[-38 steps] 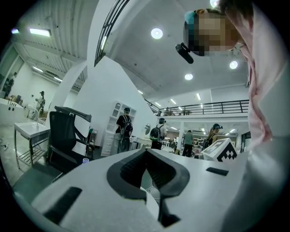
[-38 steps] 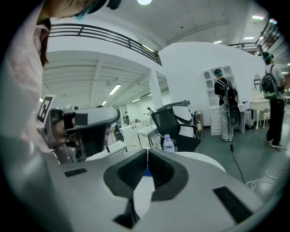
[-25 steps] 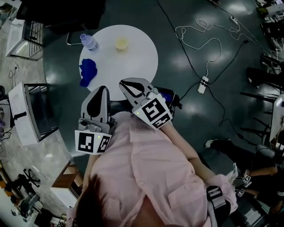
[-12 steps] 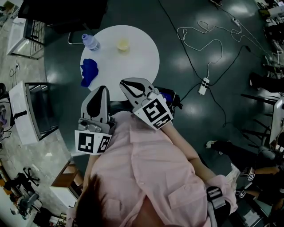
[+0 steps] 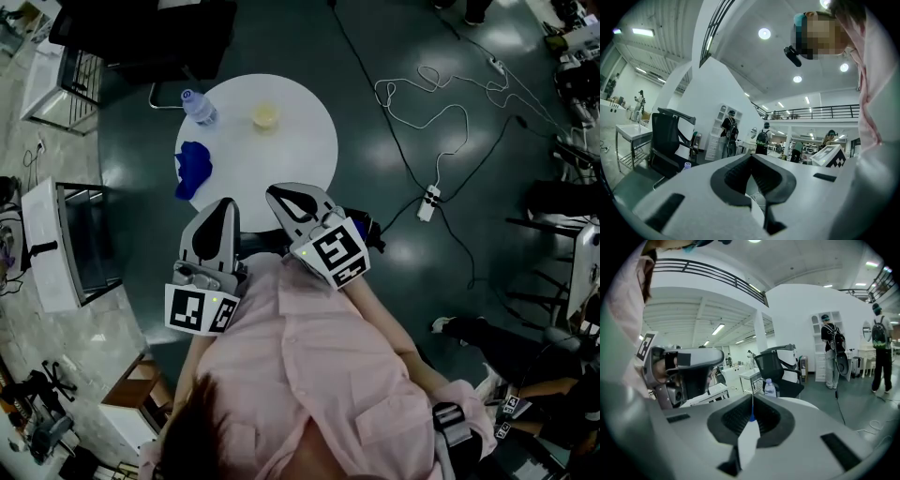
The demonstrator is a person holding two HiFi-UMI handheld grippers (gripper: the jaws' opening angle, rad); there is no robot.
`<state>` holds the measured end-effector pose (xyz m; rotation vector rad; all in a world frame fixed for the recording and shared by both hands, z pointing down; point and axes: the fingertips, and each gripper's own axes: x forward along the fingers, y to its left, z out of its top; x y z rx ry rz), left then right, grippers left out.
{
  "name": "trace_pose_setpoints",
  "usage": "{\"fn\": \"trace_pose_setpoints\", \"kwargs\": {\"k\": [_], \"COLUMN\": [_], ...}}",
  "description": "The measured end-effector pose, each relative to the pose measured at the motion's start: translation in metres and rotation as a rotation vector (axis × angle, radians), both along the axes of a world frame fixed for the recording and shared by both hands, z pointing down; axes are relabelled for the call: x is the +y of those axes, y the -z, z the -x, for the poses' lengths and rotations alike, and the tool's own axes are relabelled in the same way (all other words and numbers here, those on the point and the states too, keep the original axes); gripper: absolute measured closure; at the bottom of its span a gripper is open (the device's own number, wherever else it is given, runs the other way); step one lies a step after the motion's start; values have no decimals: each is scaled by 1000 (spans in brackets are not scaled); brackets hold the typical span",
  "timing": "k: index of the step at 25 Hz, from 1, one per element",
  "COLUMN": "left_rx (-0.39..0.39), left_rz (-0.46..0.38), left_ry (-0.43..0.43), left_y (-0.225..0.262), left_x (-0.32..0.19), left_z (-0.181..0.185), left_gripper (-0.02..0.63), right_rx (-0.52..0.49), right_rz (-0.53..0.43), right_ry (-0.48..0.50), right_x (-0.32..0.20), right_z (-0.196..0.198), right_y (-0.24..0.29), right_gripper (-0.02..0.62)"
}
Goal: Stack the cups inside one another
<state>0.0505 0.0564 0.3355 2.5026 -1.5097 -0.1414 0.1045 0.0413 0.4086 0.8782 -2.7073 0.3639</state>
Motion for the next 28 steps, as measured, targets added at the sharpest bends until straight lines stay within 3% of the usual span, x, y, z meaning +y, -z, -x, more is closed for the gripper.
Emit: {"fn": "trace_pose_setpoints", "kwargs": {"k": [8, 28], "left_rx": [6, 43], "left_rz": [-9, 9], "left_ry": [-13, 49], "left_y": [3, 0], "left_x": [0, 9], "left_z": [-1, 23], "left_gripper": [591, 591], "right_rx": [16, 38], "right_rz": [-22, -30], "right_ry": [5, 57], "right_x": [3, 11], "right_z": [1, 22], "right_y": [3, 4], "right_gripper": [563, 563]}}
